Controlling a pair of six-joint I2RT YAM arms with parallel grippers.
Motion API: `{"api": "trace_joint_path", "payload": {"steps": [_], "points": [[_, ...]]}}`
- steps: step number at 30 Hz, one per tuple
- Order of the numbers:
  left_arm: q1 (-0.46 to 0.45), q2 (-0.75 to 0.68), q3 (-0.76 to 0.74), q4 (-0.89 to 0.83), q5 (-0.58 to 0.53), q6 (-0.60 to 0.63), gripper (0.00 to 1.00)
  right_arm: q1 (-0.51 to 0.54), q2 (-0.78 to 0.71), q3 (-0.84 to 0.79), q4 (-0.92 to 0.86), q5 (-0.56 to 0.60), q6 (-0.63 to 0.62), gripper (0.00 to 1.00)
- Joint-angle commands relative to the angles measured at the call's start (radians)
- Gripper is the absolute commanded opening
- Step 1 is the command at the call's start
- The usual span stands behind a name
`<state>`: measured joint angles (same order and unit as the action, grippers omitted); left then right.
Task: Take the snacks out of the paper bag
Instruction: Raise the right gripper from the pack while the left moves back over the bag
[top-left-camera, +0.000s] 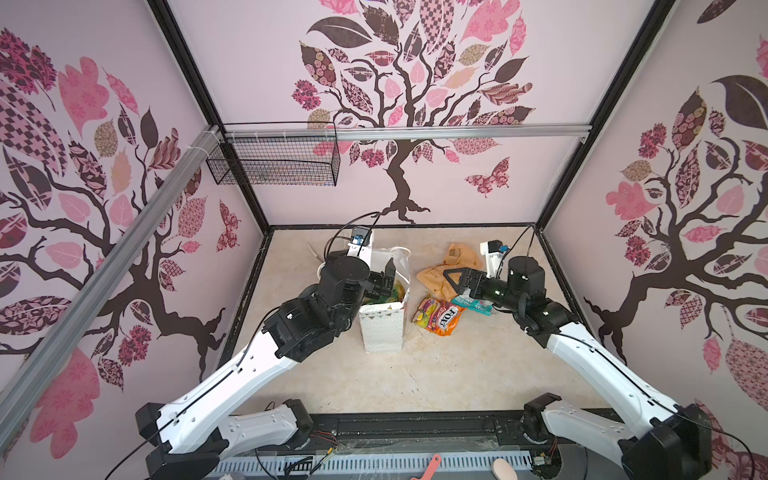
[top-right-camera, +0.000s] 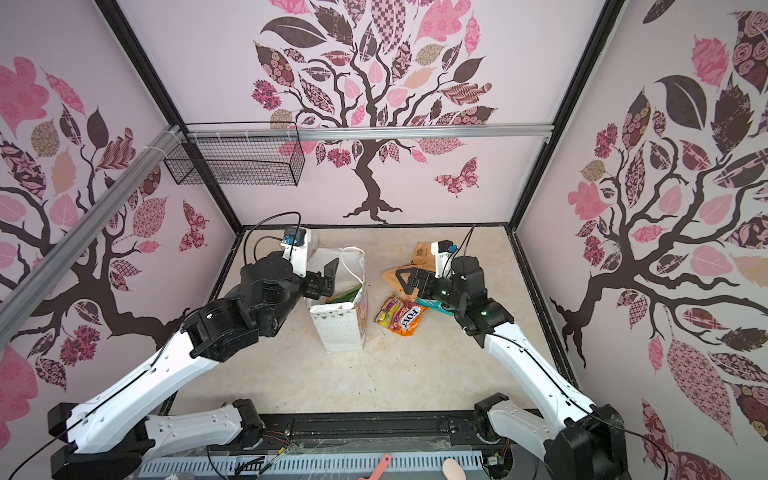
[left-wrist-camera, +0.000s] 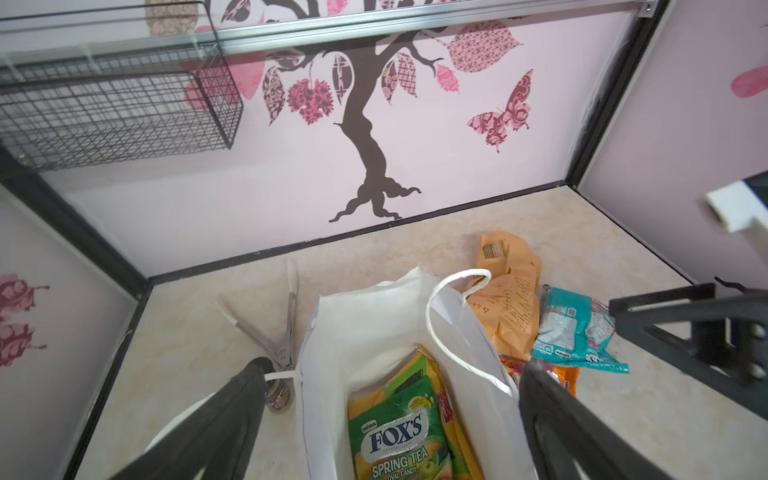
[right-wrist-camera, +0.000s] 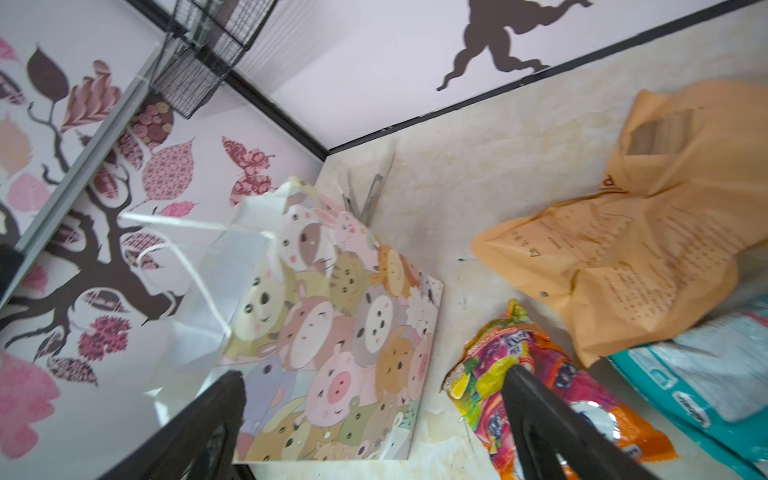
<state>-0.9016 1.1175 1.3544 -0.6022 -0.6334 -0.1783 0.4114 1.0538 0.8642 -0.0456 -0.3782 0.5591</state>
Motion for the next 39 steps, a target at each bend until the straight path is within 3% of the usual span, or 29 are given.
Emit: {"api": "trace_joint_path", "payload": {"steps": [1,9,13,20,28,35,39], "points": [[0.023,0.039,0.060,-0.051,-0.060,-0.053,0.95,0.065,-0.036,0.071,-0.029,-0.039,-0.029,0.99],[0.180,0.112,0.059,-0.042,0.171,-0.141,0.95,0.109,-0.057,0.137,-0.014,-0.151,-0.005,0.97],[0.191,0.178,0.101,-0.078,0.218,-0.172,0.92,0.126,-0.065,0.151,-0.031,-0.175,-0.015,0.97],[0.218,0.309,0.199,-0.224,0.180,-0.299,0.79,0.135,-0.078,0.144,-0.030,-0.167,-0.008,0.97],[0.313,0.375,0.187,-0.254,0.396,-0.436,0.70,0.136,-0.070,0.133,-0.023,-0.168,0.003,0.97],[0.313,0.369,0.149,-0.226,0.478,-0.467,0.68,0.139,-0.058,0.136,-0.017,-0.170,0.007,0.97],[0.314,0.308,0.112,-0.144,0.556,-0.418,0.66,0.138,-0.052,0.140,-0.017,-0.175,0.005,0.97]]}}
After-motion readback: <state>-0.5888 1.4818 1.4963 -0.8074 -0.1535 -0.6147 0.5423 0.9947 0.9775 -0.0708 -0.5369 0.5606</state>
